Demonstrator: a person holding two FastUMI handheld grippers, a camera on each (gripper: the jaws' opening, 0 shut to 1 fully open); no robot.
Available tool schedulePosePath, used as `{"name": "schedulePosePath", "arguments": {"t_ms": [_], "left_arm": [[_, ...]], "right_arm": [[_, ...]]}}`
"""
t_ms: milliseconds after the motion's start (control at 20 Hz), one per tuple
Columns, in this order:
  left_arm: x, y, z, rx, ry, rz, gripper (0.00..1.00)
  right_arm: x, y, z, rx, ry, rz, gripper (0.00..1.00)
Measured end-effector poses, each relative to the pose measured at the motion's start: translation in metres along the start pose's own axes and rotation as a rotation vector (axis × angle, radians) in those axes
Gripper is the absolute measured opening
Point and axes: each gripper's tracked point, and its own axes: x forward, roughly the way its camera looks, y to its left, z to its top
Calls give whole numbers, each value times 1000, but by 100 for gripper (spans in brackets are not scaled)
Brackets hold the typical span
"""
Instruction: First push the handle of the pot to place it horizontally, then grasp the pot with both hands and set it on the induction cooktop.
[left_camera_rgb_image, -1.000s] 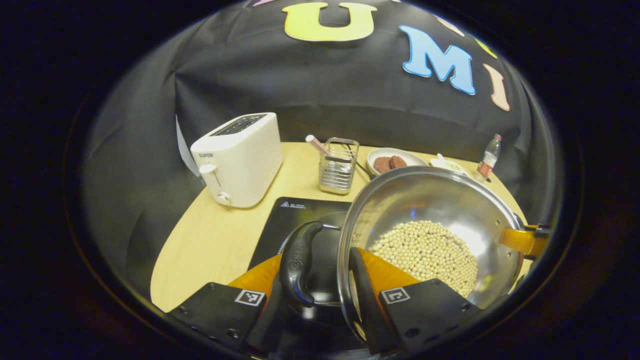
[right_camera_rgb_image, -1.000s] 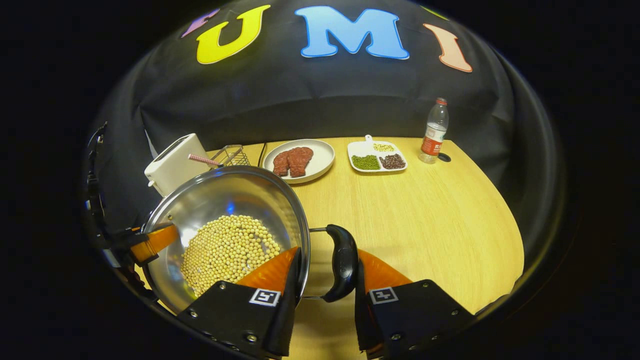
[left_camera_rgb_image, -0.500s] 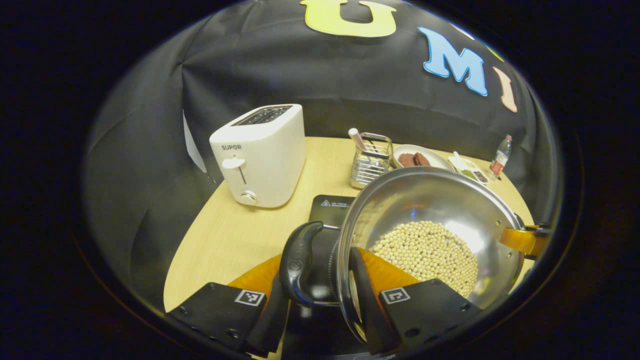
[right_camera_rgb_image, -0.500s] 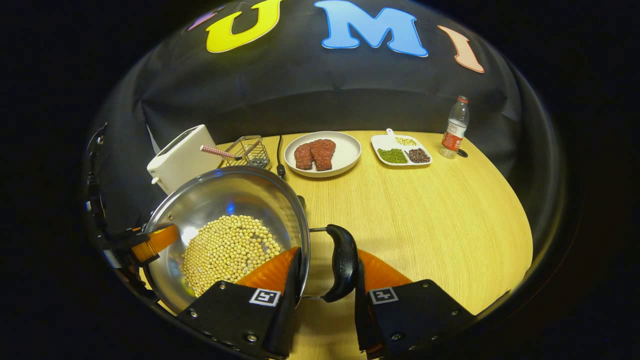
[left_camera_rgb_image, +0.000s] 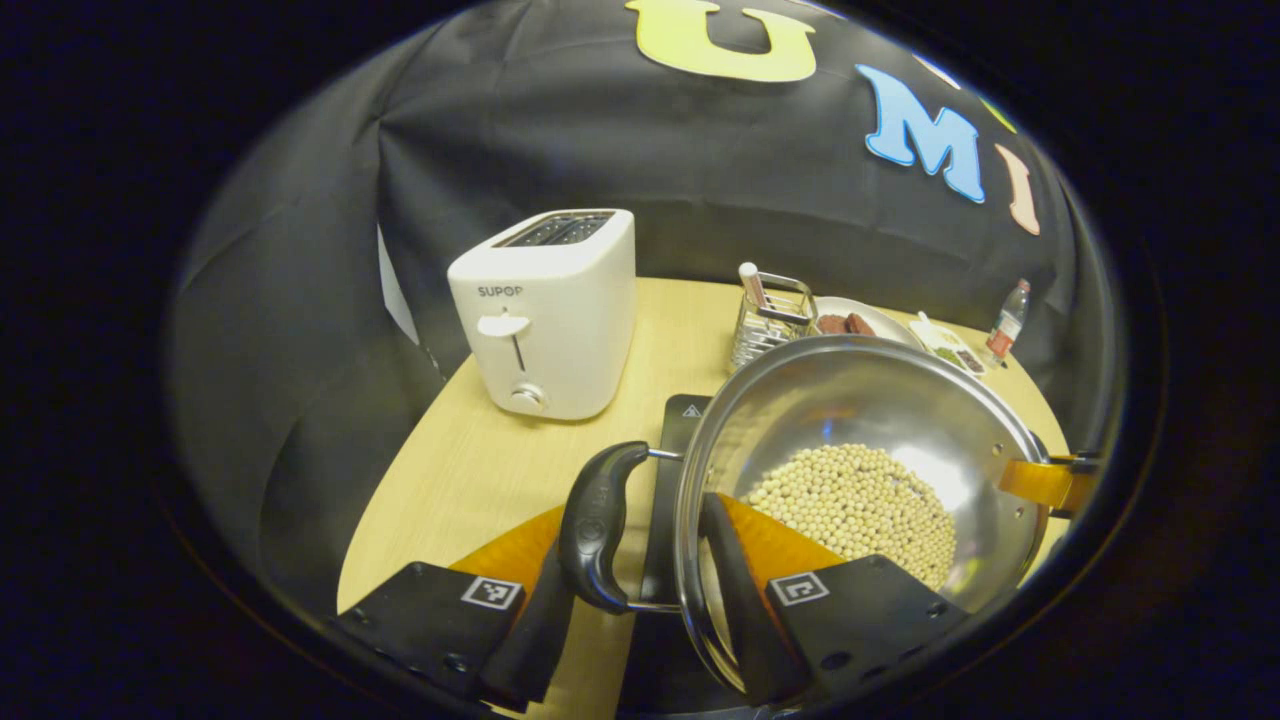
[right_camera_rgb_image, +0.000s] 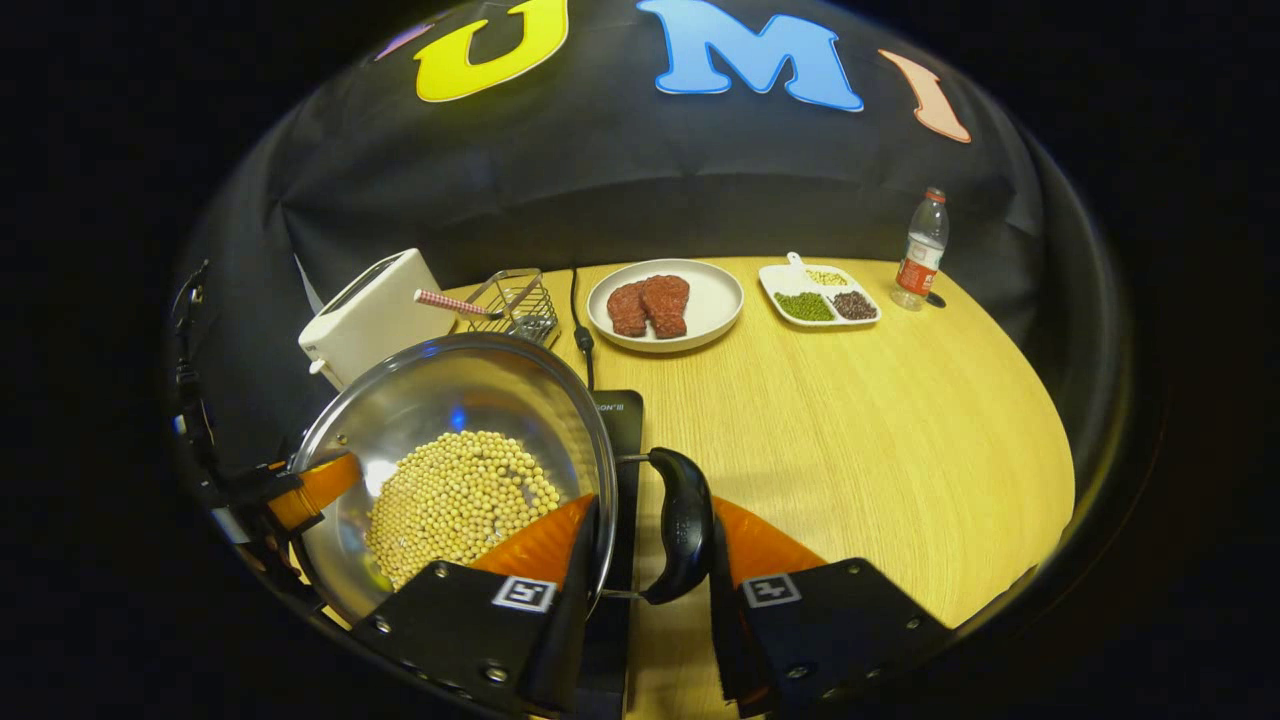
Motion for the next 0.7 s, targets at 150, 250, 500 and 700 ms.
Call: {"name": "schedulePosePath", "arguments": {"t_ms": [150, 250, 500, 700], "left_arm": [[-15, -1, 24, 47, -104, 30, 93], [-31, -1, 40, 64, -155, 64, 100], [-85, -22, 73, 49, -302, 119, 100], [-138, -66, 98, 19, -405, 107, 94]], "right_arm": [[-12, -1, 15, -40, -69, 16, 79], [-25, -7, 31, -70, -140, 7, 95], [-73, -37, 63, -103, -308, 4, 96], [-122, -79, 73, -156, -405, -22, 96]]}}
